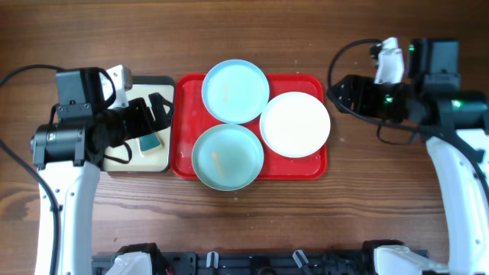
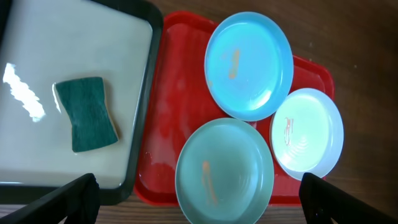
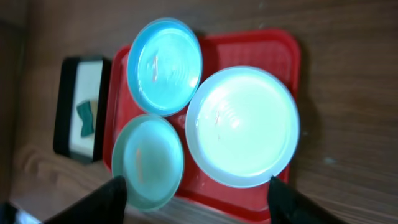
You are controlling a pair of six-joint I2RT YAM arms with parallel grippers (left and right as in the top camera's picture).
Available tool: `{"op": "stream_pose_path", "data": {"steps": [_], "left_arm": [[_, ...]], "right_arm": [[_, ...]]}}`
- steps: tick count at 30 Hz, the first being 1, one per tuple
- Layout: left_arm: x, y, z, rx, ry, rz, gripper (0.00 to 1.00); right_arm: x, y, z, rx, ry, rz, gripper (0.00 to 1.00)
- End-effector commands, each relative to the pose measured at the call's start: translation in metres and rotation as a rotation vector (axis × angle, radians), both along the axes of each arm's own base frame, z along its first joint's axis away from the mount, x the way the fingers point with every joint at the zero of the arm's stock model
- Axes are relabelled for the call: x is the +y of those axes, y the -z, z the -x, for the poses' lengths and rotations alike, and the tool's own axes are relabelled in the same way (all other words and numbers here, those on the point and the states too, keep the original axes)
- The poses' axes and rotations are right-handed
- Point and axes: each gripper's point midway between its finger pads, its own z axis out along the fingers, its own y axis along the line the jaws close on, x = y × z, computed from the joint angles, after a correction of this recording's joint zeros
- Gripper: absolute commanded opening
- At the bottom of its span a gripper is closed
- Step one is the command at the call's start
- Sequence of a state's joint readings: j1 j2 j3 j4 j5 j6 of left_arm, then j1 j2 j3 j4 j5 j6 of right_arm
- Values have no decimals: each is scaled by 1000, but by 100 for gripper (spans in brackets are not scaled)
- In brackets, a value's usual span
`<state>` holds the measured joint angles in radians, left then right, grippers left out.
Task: Clean dirty plates on tray and stack at the side
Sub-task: 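Move left gripper to the sponge and right gripper between the plates, then lower the left gripper over the green sponge on the black tray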
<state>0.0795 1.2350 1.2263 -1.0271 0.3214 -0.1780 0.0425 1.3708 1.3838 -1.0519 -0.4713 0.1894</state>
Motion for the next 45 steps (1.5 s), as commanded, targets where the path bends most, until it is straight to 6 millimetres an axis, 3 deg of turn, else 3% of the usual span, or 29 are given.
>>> {"op": "stream_pose_path", "data": {"steps": [1, 6, 9, 12, 20, 25, 28, 32, 40, 45], "left_arm": [[-5, -3, -3, 6, 3, 31, 93], [3, 6, 4, 55, -27, -8, 69], [30, 15, 10, 112, -181, -104, 70], [40, 18, 14, 135, -244, -144, 70], [41, 18, 14, 137, -244, -145, 69], [40, 18, 14, 138, -244, -145, 68], [40, 18, 14, 138, -244, -145, 68], [45, 18, 15, 138, -256, -168, 68], [46, 19, 15, 138, -260, -175, 66], [46, 19, 15, 138, -260, -175, 64]], "right_arm": [[32, 10, 10, 60, -112, -15, 60], [64, 41, 26, 152, -210, 93, 52], [90, 66, 40, 211, -302, 175, 49], [101, 89, 47, 282, -292, 252, 49], [130, 143, 59, 393, -366, 358, 47], [147, 175, 53, 405, -397, 377, 37], [144, 190, 44, 391, -382, 426, 33], [145, 203, 34, 373, -373, 447, 28], [148, 205, 30, 356, -371, 439, 15], [148, 206, 30, 359, -370, 440, 13]]}}
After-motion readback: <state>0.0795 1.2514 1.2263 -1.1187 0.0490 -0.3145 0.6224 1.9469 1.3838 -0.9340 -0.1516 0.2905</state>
